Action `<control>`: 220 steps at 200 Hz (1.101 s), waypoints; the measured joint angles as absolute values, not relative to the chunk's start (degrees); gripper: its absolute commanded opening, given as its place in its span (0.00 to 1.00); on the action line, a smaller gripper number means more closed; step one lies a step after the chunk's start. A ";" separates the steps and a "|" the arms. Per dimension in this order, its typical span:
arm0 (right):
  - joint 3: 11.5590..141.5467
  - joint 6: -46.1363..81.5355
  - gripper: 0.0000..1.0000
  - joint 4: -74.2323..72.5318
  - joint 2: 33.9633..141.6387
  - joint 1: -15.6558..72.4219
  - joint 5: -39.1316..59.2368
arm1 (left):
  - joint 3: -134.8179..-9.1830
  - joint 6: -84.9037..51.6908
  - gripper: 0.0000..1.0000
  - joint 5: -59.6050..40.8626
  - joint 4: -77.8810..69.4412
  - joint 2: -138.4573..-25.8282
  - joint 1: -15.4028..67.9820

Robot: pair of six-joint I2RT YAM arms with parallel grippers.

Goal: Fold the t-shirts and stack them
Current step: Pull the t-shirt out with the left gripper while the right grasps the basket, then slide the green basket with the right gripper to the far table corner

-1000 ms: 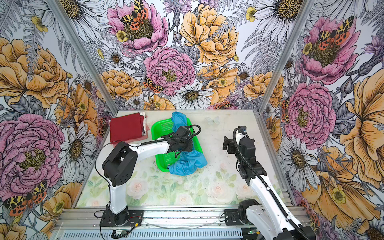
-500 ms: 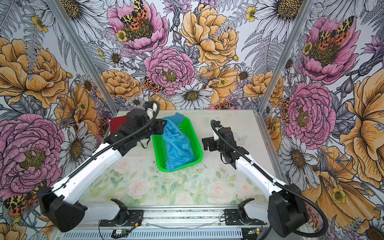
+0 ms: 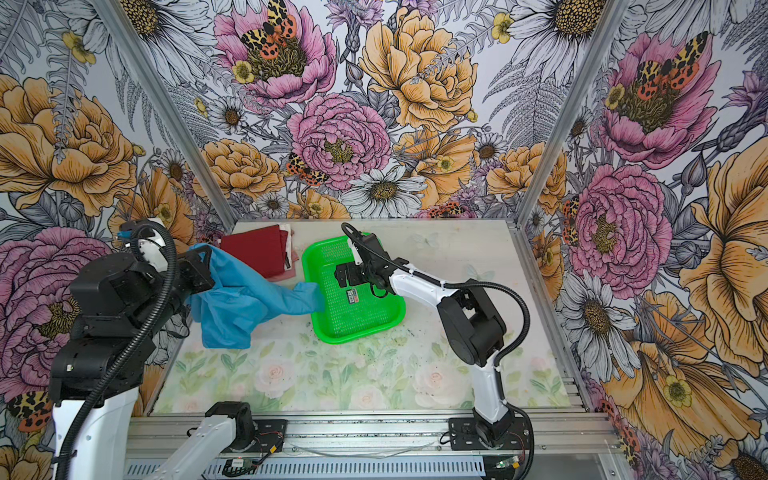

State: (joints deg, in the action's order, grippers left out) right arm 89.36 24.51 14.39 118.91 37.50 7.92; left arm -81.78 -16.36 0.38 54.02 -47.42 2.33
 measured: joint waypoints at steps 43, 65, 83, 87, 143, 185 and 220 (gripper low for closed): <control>91.85 28.73 0.99 19.66 124.66 34.81 2.04 | -78.48 -15.18 0.00 -1.17 56.75 -48.51 2.33; 89.52 30.50 0.99 19.62 123.44 30.65 -0.58 | -76.64 -14.68 0.00 -1.17 57.30 -49.01 2.33; 85.25 31.05 0.99 19.75 121.08 24.82 -3.22 | -75.55 -14.44 0.00 -1.17 57.65 -49.32 2.33; 84.47 31.05 0.99 19.77 120.64 23.66 -3.55 | -75.35 -14.35 0.00 -1.19 57.69 -49.39 2.33; 84.09 25.43 1.00 25.71 115.77 5.89 -12.08 | -73.34 -14.35 0.00 -3.42 57.17 -50.85 2.33; 88.92 16.16 0.99 28.60 112.97 3.60 -11.75 | -72.42 -14.35 0.00 -4.64 56.64 -51.46 2.33; 88.92 11.46 1.00 29.52 104.36 16.03 -4.80 | -70.89 -14.37 0.00 -5.23 55.44 -51.46 2.22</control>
State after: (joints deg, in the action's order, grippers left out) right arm 88.92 11.46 29.52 104.36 16.03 -4.80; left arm -70.89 -14.37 -5.23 55.44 -51.46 2.22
